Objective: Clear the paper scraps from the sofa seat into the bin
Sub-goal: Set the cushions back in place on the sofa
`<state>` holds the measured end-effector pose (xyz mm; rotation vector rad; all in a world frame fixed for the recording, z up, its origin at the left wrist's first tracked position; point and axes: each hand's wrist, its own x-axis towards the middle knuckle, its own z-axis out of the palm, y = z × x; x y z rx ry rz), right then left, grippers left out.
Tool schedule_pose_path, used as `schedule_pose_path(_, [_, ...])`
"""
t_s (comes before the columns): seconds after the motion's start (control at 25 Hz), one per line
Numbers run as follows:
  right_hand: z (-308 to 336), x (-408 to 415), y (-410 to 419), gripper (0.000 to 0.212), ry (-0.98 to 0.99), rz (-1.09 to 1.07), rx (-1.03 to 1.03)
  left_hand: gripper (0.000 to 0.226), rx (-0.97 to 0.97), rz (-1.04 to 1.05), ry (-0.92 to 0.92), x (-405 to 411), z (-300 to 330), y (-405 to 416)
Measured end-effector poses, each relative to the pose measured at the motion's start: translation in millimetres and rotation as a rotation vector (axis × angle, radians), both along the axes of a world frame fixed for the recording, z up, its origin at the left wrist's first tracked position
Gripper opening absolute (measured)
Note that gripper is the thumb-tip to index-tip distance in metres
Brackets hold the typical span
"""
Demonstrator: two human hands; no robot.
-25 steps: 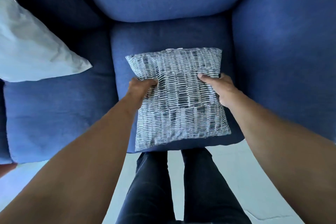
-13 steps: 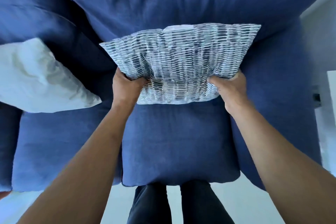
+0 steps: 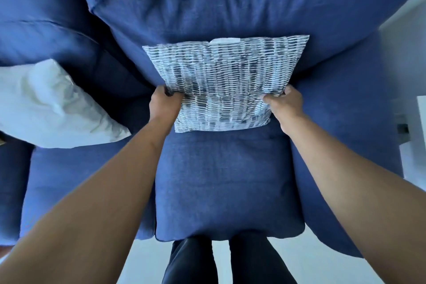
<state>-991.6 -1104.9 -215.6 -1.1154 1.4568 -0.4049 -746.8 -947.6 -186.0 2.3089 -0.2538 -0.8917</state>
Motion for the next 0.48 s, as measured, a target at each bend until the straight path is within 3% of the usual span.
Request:
schedule_pose_path(0.08, [17.4,-10.5,8.6,0.032,-0.064,-0.003,0.0,0.023,-0.022,-0.028,-0.005,-19.3,18.8,11.4])
schedule_pose_path(0.2, [50.9,-26.4,31.5,0.056,-0.127,-0.007,0.05,0.035,-0.016,-0.191,0.005,-52.2,49.1,38.5])
schedule_pose_path(0.48, [89.2,-85.7,120.5,0.049,0.04,0.295,0.025,0.037,0.09,-0.385,-0.11,-123.7,79.7,132.5])
